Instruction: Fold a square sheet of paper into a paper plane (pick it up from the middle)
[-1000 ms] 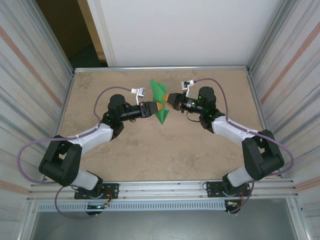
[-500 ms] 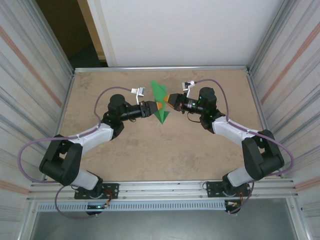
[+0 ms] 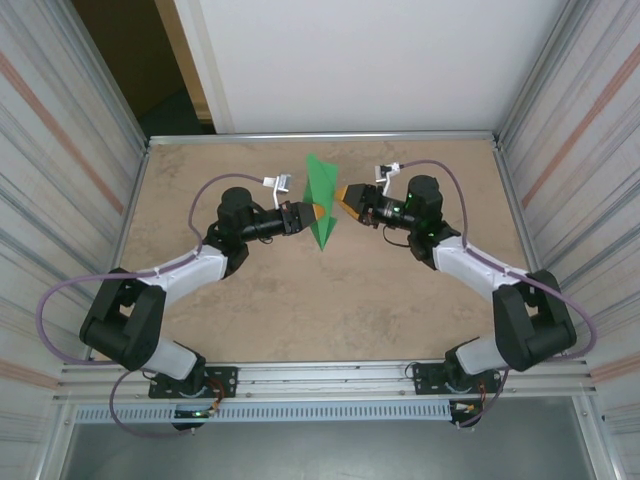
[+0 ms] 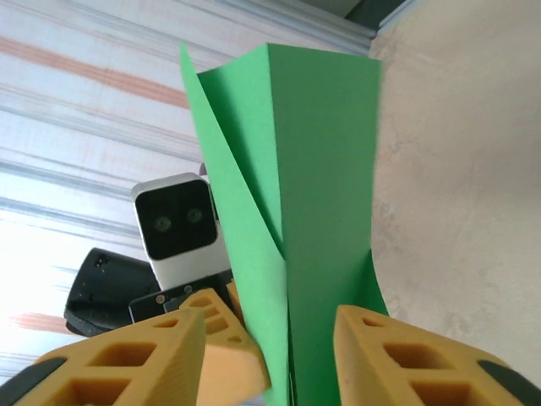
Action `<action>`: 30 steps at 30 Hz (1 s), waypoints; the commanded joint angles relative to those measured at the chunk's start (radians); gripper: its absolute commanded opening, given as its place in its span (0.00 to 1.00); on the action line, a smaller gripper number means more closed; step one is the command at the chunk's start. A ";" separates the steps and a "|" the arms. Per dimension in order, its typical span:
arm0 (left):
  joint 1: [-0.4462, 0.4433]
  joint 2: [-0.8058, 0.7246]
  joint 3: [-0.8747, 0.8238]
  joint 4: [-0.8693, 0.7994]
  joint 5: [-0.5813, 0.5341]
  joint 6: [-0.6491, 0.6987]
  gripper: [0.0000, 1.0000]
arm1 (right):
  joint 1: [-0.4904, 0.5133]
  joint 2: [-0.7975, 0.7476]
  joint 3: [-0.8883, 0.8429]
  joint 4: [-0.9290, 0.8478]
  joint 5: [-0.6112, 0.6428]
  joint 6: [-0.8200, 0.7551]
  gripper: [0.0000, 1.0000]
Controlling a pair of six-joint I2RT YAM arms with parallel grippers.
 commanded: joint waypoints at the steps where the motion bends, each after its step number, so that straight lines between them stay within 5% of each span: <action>1: 0.013 -0.013 0.039 -0.097 -0.026 0.075 0.12 | -0.025 -0.093 -0.014 -0.142 0.062 -0.112 0.49; 5: 0.022 -0.031 0.071 -0.279 -0.081 0.180 0.12 | -0.043 -0.189 -0.025 -0.335 0.183 -0.239 0.57; 9: 0.013 -0.054 0.167 -0.634 -0.244 0.389 0.12 | -0.054 -0.281 -0.040 -0.471 0.304 -0.330 0.63; 16: -0.148 0.019 0.411 -1.155 -0.871 0.738 0.13 | -0.056 -0.395 -0.059 -0.625 0.493 -0.429 0.74; 22: -0.237 0.181 0.540 -1.306 -1.269 0.815 0.13 | -0.072 -0.450 -0.082 -0.661 0.547 -0.432 0.74; 30: -0.267 0.401 0.633 -1.360 -1.464 0.830 0.13 | -0.090 -0.467 -0.097 -0.688 0.561 -0.422 0.74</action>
